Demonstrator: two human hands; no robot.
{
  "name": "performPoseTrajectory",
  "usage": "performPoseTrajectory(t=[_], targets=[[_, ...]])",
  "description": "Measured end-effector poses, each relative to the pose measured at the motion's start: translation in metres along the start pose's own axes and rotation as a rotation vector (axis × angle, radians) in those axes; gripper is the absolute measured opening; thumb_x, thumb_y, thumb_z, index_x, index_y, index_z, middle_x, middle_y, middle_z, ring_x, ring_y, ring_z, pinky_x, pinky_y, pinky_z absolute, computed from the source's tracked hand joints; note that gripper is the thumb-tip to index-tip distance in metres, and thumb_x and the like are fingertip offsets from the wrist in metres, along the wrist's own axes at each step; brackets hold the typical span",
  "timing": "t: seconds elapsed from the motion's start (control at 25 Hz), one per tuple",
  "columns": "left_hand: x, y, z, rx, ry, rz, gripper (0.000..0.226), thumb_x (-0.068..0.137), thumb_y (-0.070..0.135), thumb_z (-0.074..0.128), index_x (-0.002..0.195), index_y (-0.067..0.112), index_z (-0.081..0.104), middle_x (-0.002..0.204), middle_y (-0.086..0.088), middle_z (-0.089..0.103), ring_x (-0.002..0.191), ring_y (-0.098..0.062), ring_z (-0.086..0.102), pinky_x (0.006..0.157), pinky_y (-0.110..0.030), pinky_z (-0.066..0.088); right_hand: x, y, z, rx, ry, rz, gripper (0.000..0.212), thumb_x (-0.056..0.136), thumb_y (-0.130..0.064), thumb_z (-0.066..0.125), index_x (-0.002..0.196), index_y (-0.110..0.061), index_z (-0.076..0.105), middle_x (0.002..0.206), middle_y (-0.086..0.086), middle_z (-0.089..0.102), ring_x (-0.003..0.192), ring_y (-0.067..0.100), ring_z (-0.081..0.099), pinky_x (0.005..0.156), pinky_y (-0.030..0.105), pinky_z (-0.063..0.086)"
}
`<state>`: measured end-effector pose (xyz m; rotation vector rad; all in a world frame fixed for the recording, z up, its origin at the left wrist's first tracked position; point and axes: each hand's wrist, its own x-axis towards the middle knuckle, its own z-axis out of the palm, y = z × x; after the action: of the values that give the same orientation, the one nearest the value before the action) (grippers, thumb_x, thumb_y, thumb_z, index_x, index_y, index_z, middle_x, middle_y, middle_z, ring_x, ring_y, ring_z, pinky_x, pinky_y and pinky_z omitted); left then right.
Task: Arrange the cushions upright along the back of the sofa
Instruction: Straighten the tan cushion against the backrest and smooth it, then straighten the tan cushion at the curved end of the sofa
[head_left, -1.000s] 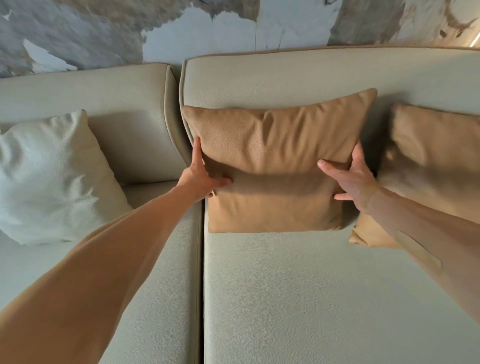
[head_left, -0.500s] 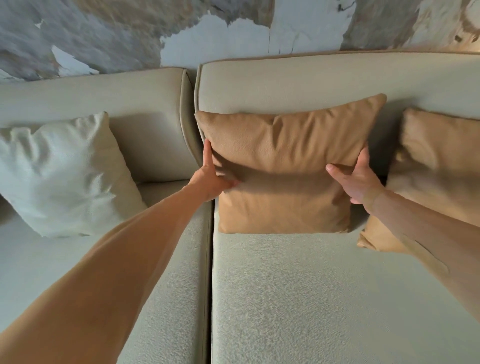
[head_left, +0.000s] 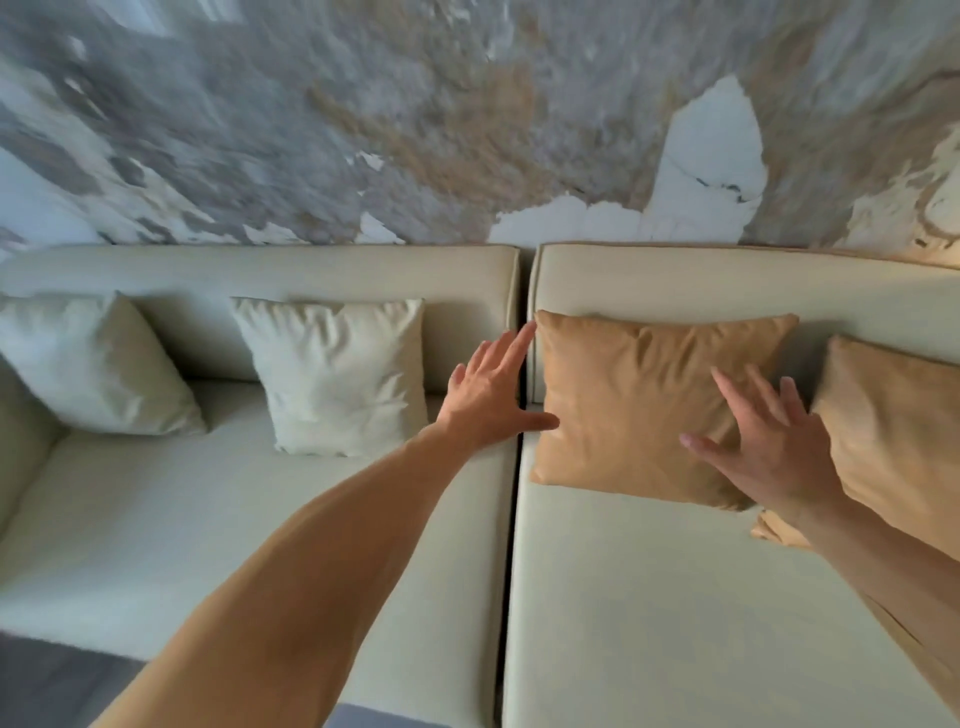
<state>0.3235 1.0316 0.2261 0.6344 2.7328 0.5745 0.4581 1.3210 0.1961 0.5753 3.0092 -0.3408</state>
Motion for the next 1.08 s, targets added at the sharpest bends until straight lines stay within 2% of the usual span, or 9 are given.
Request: performPoseTrajectory(t=[0.2, 0.44, 0.68, 0.92, 1.08], targets=[[-0.071, 0.016, -0.053, 0.100, 0.036, 0.022, 0.119, 0.067, 0.070, 0.070, 0.150, 0.048, -0.013, 0.164, 0.008, -0.011, 0.150, -0.022, -0.014, 0.120, -0.055, -0.002, -0.061, -0.037, -0.067, -0.015, 0.029, -0.038, 0.089, 0.077, -0.082, 0.037, 0.152, -0.042, 0.014, 0.163, 0.002, 0.013, 0.149, 0.034, 0.005, 0.112, 0.060, 0.019], [-0.119, 0.049, -0.066, 0.103, 0.162, 0.027, 0.118, 0.066, 0.076, 0.064, 0.149, 0.049, -0.014, 0.164, 0.007, -0.011, 0.150, -0.024, -0.013, 0.119, -0.057, -0.004, -0.099, -0.033, -0.123, 0.022, 0.062, -0.021, 0.088, 0.078, -0.079, 0.042, 0.152, -0.045, 0.010, 0.165, -0.004, 0.002, 0.150, 0.031, -0.002, 0.116, 0.059, 0.011], [-0.151, 0.114, -0.050, 0.102, 0.289, 0.006, 0.119, 0.064, 0.079, 0.063, 0.150, 0.047, -0.013, 0.164, 0.008, -0.012, 0.151, -0.023, -0.013, 0.119, -0.058, -0.002, -0.128, 0.048, -0.167, -0.063, 0.090, -0.062, 0.087, 0.079, -0.080, 0.035, 0.151, -0.045, 0.000, 0.165, -0.004, -0.004, 0.150, 0.030, -0.007, 0.115, 0.061, 0.011], [-0.178, 0.201, -0.018, 0.091, 0.316, -0.013, 0.119, 0.065, 0.077, 0.064, 0.149, 0.048, -0.014, 0.164, 0.006, -0.011, 0.151, -0.022, -0.012, 0.118, -0.059, 0.000, -0.157, 0.139, -0.202, -0.080, 0.119, -0.083, 0.086, 0.081, -0.079, 0.037, 0.151, -0.045, -0.001, 0.165, -0.003, -0.005, 0.151, 0.031, -0.006, 0.116, 0.061, 0.009], [-0.181, 0.254, 0.002, 0.072, 0.301, 0.030, 0.117, 0.065, 0.080, 0.061, 0.148, 0.049, -0.015, 0.164, 0.008, -0.008, 0.151, -0.020, -0.011, 0.118, -0.060, 0.001, -0.178, 0.191, -0.223, -0.071, 0.143, -0.033, 0.087, 0.080, -0.078, 0.039, 0.152, -0.044, 0.002, 0.165, -0.002, 0.000, 0.151, 0.031, -0.003, 0.116, 0.061, 0.009]])
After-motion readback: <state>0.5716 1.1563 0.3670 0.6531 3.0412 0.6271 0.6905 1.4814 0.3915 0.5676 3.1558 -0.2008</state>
